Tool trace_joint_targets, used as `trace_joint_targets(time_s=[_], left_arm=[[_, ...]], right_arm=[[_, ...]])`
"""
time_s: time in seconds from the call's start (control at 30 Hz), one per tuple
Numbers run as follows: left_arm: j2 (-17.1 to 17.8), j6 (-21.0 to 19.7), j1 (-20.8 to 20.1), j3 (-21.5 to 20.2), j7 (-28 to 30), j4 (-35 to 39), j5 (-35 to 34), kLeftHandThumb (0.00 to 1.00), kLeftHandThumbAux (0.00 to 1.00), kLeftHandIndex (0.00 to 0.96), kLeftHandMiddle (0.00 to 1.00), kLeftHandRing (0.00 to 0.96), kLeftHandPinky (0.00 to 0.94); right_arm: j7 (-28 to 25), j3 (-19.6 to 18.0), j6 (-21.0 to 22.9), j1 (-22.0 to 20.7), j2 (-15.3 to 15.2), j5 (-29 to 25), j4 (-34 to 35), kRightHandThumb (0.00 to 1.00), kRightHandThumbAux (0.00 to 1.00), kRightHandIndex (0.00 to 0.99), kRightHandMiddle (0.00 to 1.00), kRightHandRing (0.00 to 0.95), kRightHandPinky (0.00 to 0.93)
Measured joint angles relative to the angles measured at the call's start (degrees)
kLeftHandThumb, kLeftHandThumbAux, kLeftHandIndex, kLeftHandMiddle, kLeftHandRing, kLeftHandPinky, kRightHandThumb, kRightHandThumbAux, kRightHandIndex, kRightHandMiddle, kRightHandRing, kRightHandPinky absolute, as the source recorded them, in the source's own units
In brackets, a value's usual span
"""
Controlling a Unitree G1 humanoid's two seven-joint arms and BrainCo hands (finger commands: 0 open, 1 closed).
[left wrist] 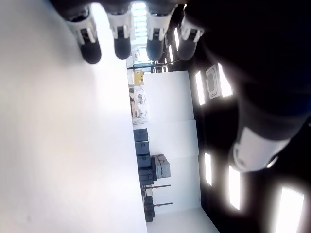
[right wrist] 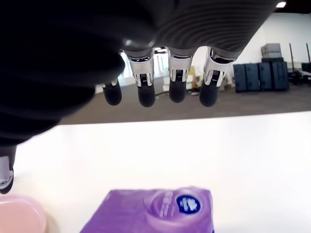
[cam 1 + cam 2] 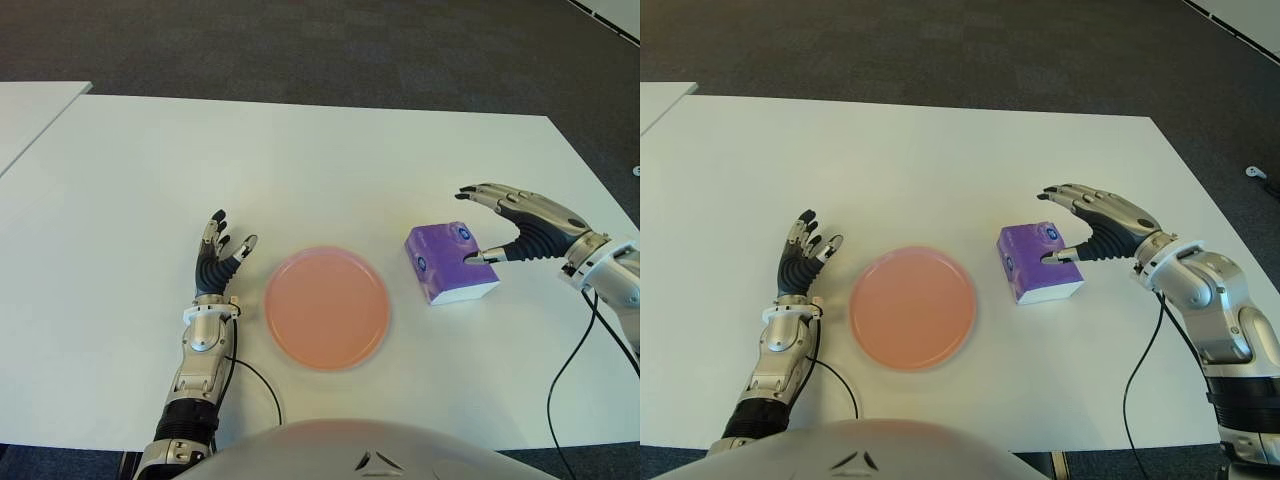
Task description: Put the tissue paper into the plate.
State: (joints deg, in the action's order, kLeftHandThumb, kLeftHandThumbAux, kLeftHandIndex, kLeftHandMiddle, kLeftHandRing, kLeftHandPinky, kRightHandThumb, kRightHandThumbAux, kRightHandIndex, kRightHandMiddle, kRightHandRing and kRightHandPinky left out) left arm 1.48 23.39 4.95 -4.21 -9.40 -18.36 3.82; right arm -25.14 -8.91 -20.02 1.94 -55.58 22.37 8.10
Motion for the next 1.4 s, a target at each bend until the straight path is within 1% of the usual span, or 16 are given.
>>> trace_joint_targets(time_s=[0.23,0.47,0.8,1.07,1.2,1.4], left_arm=[[0.00,0.15,0.07,0.03,0.00,-0.05,0.03,0.000,0.654,0.000,0.000,0.000,0.000],[-0.01,0.17,-0.03,0.03,0.00,-0.26,0.04,0.000,0.652,0.000,0.000,0.000,0.000],[0.00,0.47,-0.03,0.28,0.00,-0.26,0.23,0.000,0.646,0.000,0.000,0.000,0.000],[0.00,0.42,-0.06,0.26,0.00,-0.32,0.06,0.000,0.648,0.000,0.000,0.000,0.000],[-0.01,0.45,-0.16,0.28,0.00,-0.48,0.04,0.000,0.649,0.000,0.000,0.000,0.000],[-0.03,0.59,-0.31,0.28,0.00,-0.63,0.05,0.000,0.652,0.000,0.000,0.000,0.000]], right_arm=[[-1.48,-0.58,-2.39,2.78,-0.14,-1.14,1.20,0.085,0.419,0.000,0.000,0.000,0.000],[-2.15,-1.23,-4.23,3.03,-1.24,-0.41,1.80,0.087,0.427,0.000,0.000,0.000,0.000],[-4.03,-0.55,-4.43,3.03,-1.69,0.01,1.97,0.070,0.419,0.000,0.000,0.000,0.000],[-6.03,2.85,-4.37,2.09,-1.55,0.40,0.93,0.052,0.408,0.000,0.000,0.000,0.000],[-5.48,5.44,-4.61,0.21,-0.85,2.55,-1.90,0.050,0.407,0.000,0.000,0.000,0.000],[-4.02,7.15,-5.48,-1.18,-0.09,4.38,-5.16,0.049,0.405,0.000,0.000,0.000,0.000]])
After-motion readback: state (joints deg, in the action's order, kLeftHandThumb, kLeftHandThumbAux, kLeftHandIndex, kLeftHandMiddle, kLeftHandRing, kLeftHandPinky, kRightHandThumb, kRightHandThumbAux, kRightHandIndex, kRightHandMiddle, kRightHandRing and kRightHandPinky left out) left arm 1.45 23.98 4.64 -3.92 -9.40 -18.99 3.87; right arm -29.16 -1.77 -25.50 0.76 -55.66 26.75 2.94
